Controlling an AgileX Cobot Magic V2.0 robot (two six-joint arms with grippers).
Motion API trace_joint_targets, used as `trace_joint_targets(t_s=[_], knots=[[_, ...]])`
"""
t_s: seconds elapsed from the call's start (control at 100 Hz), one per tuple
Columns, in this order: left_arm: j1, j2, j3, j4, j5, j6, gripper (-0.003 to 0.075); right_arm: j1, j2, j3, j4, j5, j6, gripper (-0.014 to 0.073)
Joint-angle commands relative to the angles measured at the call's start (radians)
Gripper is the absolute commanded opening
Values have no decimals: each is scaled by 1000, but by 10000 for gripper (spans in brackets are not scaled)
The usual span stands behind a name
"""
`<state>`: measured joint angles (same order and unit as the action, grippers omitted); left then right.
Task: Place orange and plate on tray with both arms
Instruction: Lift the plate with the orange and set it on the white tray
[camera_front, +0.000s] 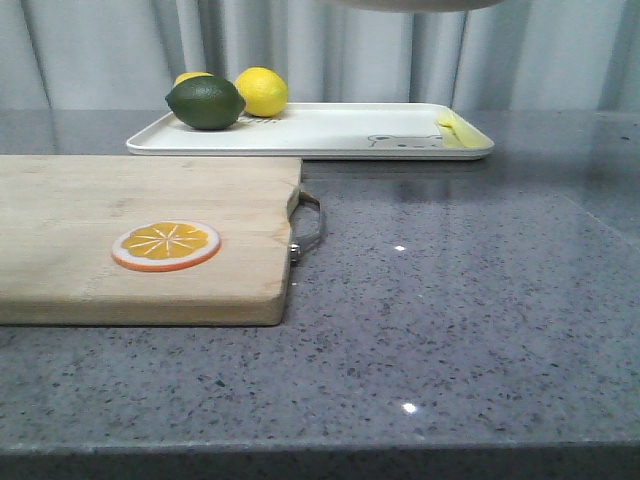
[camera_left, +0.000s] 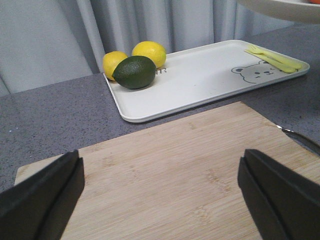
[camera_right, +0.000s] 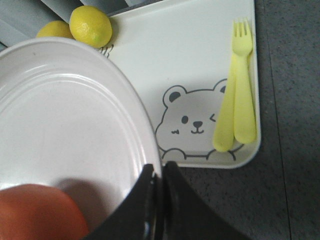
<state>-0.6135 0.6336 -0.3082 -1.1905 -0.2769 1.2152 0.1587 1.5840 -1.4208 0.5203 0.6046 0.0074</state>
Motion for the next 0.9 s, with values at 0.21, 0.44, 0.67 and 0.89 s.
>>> trace_joint_targets(t_s=[0.21, 0.44, 0.67, 0.89], knots=[[0, 0, -26, 11, -33, -7, 597, 0, 303, -412, 36, 70, -18, -67], [0, 0, -26, 11, -33, -7, 597, 0, 523, -685, 36, 168, -18, -64], [0, 0, -26, 11, -33, -7, 597, 0, 646, -806, 35, 174, -18, -57], [0, 0, -26, 11, -33, -7, 597, 0, 691, -811, 17, 167, -18, -57]])
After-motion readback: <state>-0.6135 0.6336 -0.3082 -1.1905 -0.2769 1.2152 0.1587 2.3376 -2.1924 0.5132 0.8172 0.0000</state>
